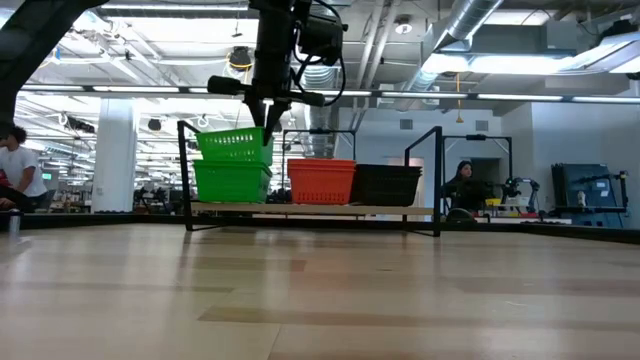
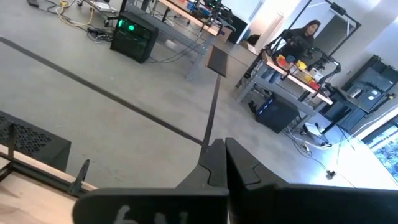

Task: Stack baskets on shelf by color
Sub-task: Stack the green bin on top of the green bin on the shelf, then adjust the bins on the shelf

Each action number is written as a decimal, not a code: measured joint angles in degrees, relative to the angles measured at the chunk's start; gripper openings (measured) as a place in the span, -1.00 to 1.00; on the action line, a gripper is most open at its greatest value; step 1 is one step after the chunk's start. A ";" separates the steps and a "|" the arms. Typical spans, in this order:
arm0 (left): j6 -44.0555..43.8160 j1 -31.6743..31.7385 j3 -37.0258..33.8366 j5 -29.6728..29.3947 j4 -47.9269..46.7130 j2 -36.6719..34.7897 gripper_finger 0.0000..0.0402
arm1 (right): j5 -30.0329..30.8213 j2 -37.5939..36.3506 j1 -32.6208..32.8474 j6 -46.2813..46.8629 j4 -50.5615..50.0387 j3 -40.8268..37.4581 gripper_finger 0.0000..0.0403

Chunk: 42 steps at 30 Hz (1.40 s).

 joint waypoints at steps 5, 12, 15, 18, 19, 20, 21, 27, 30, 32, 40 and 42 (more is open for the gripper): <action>-0.12 -0.04 0.00 0.26 -0.17 0.00 -1.00 | -0.08 -0.04 0.00 -0.04 -0.02 0.00 -0.98; 0.76 -0.02 0.02 2.23 -1.28 1.88 -1.00 | -0.13 -0.02 0.00 0.11 -0.08 -0.01 -0.98; 2.88 -0.05 -0.01 4.73 -0.49 4.01 -1.00 | -0.13 -0.02 0.00 0.11 -0.09 -0.01 -0.99; 3.43 -0.13 0.03 5.39 0.40 4.95 -1.00 | -0.13 -0.02 0.60 0.04 0.01 -0.01 -0.99; 3.40 -0.13 0.15 5.28 0.45 5.19 -1.00 | -0.13 -0.02 1.06 0.00 0.26 -0.02 -0.98; 3.37 -0.13 0.18 5.13 1.31 5.24 -1.00 | -0.13 -0.02 1.57 0.00 0.47 0.00 -0.98; 3.37 -0.13 0.22 4.78 1.82 5.32 -1.00 | -0.13 0.00 2.04 0.00 0.47 -0.02 -0.98; 5.25 -0.09 0.22 4.44 2.26 5.33 -0.96 | -0.13 0.00 5.16 -0.09 0.53 0.00 -0.98; 7.00 -0.09 0.35 4.46 2.34 5.33 -0.86 | -0.13 -0.02 6.22 0.07 0.53 -0.02 -0.99; 8.19 -0.04 0.95 4.48 2.26 5.41 -0.77 | -0.11 0.00 6.79 0.07 0.51 -0.01 -0.99; 14.14 1.41 6.01 4.66 2.17 5.44 -0.33 | -0.11 0.00 7.06 0.02 0.51 -0.01 -0.99; 15.39 1.91 8.13 5.75 1.76 5.44 -0.24 | -0.11 0.00 7.06 0.00 0.51 -0.01 -0.98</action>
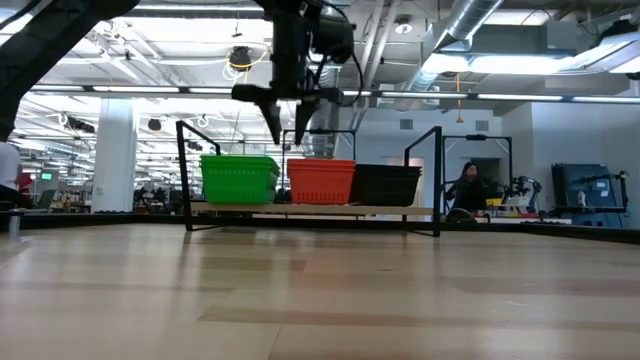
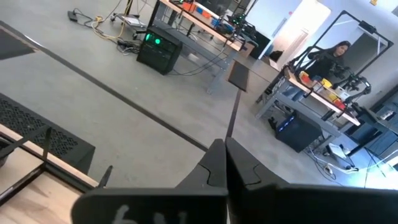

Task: Stack baskets on shelf by color
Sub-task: Adjust the bins on the shelf

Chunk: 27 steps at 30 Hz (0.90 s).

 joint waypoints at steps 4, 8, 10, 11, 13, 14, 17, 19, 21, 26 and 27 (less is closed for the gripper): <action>0.84 0.47 5.81 -0.48 -2.66 0.00 -0.14 | -0.01 0.00 0.00 -0.11 0.00 -0.01 -0.99; 4.28 -1.26 14.38 -7.17 -6.28 0.02 -0.15 | -4.96 -0.02 0.00 0.79 0.02 -0.01 -0.99; 6.23 -3.38 18.52 -12.76 -8.17 -0.07 -0.17 | -10.40 -0.01 0.00 1.52 0.01 0.01 -0.99; 6.98 -4.68 18.19 -16.13 -7.47 -1.27 -0.18 | -13.08 0.01 0.00 1.69 0.03 -0.01 -0.99; 7.68 -7.02 15.31 -21.66 -6.39 -4.79 -0.20 | -17.84 0.25 0.04 1.81 0.61 -0.23 -0.99; 6.90 -8.37 15.20 -24.23 -6.97 -6.15 -0.20 | -20.00 0.27 0.02 1.84 1.40 -0.69 -0.99; 4.86 -12.44 15.12 -29.99 -9.73 -9.48 -0.21 | -26.32 0.33 0.02 2.03 5.85 -3.41 -0.99; 7.24 -15.46 15.11 -32.85 -9.30 -11.25 -0.21 | -30.41 0.37 0.02 2.98 9.61 -6.15 -0.99; 9.75 -18.43 15.05 -35.07 -9.39 -13.13 -0.21 | -33.90 0.37 0.02 4.11 14.25 -9.55 -0.99; 17.81 -25.00 15.05 -38.51 -9.39 -17.22 -0.21 | -42.79 1.50 0.98 8.58 27.67 -19.28 -0.99; 19.74 -26.26 15.01 -39.22 -9.36 -18.15 -0.21 | -44.35 2.52 1.81 9.65 31.34 -21.28 -0.99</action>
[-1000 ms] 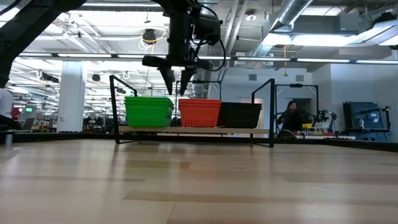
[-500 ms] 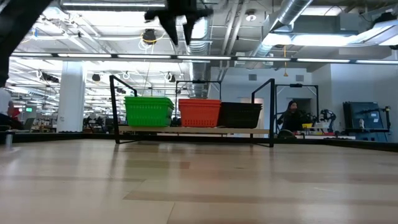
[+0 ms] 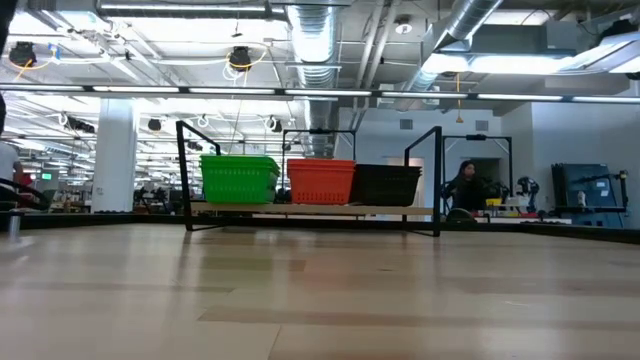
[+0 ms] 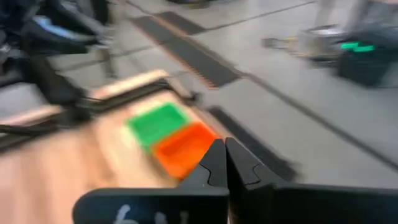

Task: Stack baskets on shelf by color
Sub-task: Adjust the bins on the shelf

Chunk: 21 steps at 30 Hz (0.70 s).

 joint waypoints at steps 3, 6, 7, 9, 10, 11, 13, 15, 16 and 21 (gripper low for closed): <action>5.45 -3.81 -0.01 -2.22 0.00 -3.66 -0.22 | -4.09 4.88 3.73 1.85 10.21 -5.31 -0.99; 8.84 -7.24 -1.01 -4.62 -0.05 -8.55 -0.27 | -8.09 11.42 7.93 2.44 19.67 -7.83 -1.00; 8.94 -8.28 -1.88 -5.62 0.14 -10.50 -0.30 | -8.79 13.43 9.26 2.49 22.38 -7.88 -1.00; 8.41 -10.49 -4.07 -6.12 -0.02 -14.89 -0.36 | -9.57 17.55 11.86 3.39 27.62 -7.67 -1.00; 7.74 -11.57 -5.32 -5.97 0.09 -17.04 -0.40 | -9.64 19.49 13.09 4.01 29.52 -7.67 -1.00; 6.99 -12.67 -6.89 -5.54 0.06 -19.32 -0.43 | -9.66 21.54 14.22 4.28 31.15 -7.69 -1.00; 4.95 -15.10 -10.96 -4.97 0.02 -23.43 -0.50 | -9.68 25.23 15.85 4.72 33.15 -7.53 -1.00; 2.00 -17.31 -15.99 -4.31 0.07 -27.34 -0.58 | -9.74 28.65 16.56 7.03 33.22 -6.33 -1.00; 0.44 -18.44 -18.90 -4.00 0.01 -29.22 -0.62 | -9.81 30.36 16.64 8.35 33.43 -5.61 -1.00; -8.40 -22.44 -34.62 -3.84 0.06 -37.12 -0.86 | -14.98 39.26 15.21 11.47 32.95 -1.99 -1.00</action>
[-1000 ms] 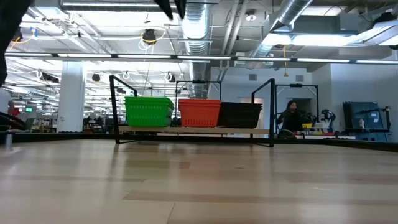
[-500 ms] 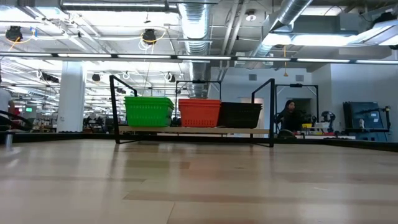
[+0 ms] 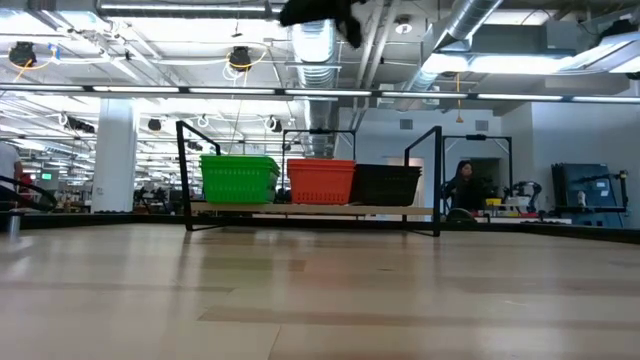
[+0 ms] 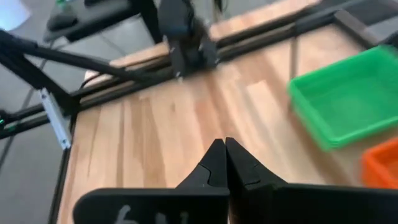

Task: Stack baskets on shelf by color
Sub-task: Adjust the bins on the shelf

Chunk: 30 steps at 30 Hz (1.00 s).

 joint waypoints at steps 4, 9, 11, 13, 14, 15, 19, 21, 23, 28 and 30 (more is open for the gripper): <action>-9.01 -1.34 -11.38 0.58 -0.09 -4.47 -0.98 | -6.21 7.17 -1.35 -0.18 0.01 4.75 -1.00; -18.41 -1.62 -22.19 3.53 -0.09 -8.80 -0.99 | -10.17 16.10 -2.16 -3.04 -0.17 11.85 -1.00; -21.50 -1.62 -25.21 4.26 0.00 -10.08 -1.00 | -11.42 19.64 -2.20 -4.32 -0.81 14.88 -1.00; -23.55 -1.62 -27.19 5.28 -0.08 -11.07 -0.99 | -11.97 23.32 -2.24 -5.43 -2.33 18.18 -1.00; -24.07 -1.62 -27.88 5.58 -0.02 -11.41 -0.99 | -12.48 25.20 -2.40 -5.79 -4.11 19.99 -1.00; -24.26 -1.62 -28.43 5.94 -0.06 -11.66 -1.00 | -12.68 27.04 -2.46 -6.09 -5.83 21.78 -1.00; -23.75 -1.62 -29.01 6.04 -0.01 -11.94 -1.00 | -12.65 33.61 -3.19 -8.53 -13.63 29.07 -1.00; -22.83 -1.62 -29.01 6.04 -0.01 -11.94 -1.00 | -12.38 36.13 -3.70 -9.71 -16.52 32.13 -1.00; -22.18 -1.62 -29.01 6.02 0.00 -11.92 -1.00 | -11.24 38.21 -4.14 -11.30 -17.97 34.71 -1.00; -22.12 -1.62 -29.01 5.99 -0.02 -11.94 -1.00 | -3.36 41.47 -5.49 -14.91 -20.07 39.50 -1.00; -22.07 -1.60 -29.01 5.98 -0.02 -11.91 -1.00 | -0.55 41.60 -6.25 -16.04 -19.36 39.95 -1.00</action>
